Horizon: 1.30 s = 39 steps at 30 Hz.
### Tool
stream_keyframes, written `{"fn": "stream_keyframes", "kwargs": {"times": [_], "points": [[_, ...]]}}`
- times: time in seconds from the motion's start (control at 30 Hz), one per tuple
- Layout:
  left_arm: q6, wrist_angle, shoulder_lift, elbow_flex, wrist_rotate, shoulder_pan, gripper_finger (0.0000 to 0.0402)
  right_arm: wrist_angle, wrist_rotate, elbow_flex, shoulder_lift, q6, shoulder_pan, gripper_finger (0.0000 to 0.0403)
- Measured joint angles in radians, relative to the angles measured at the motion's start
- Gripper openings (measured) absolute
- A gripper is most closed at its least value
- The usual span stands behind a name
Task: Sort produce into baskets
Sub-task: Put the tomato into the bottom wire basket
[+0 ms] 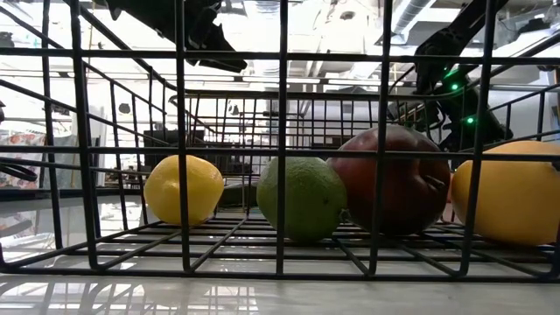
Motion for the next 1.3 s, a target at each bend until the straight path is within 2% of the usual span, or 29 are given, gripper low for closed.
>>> {"fn": "stream_keyframes", "kwargs": {"times": [0.27, 0.63, 0.8, 1.07, 1.3], "points": [[-0.001, 0.001, 0.0, 0.0, 0.0, 0.0, 0.0208, -0.012, -0.003, 0.026, 0.0, 0.009, 0.065, 0.031], [-0.003, 0.003, 0.0, 0.0, 0.0, 0.0, 0.0208, -0.076, 0.01, 0.241, -0.009, 0.01, 0.186, 0.031], [-0.003, 0.003, 0.0, 0.0, 0.0, 0.0, 0.0208, -0.096, 0.02, 0.309, -0.048, 0.009, 0.21, 0.031], [-0.003, 0.003, 0.0, 0.0, 0.0, 0.0, 0.0208, -0.144, 0.036, 0.338, -0.124, 0.029, 0.205, 0.031], [-0.011, 0.004, 0.0, 0.0, 0.0, 0.0, 0.0208, -0.135, 0.034, 0.371, -0.215, 0.045, 0.247, 0.031]]}}
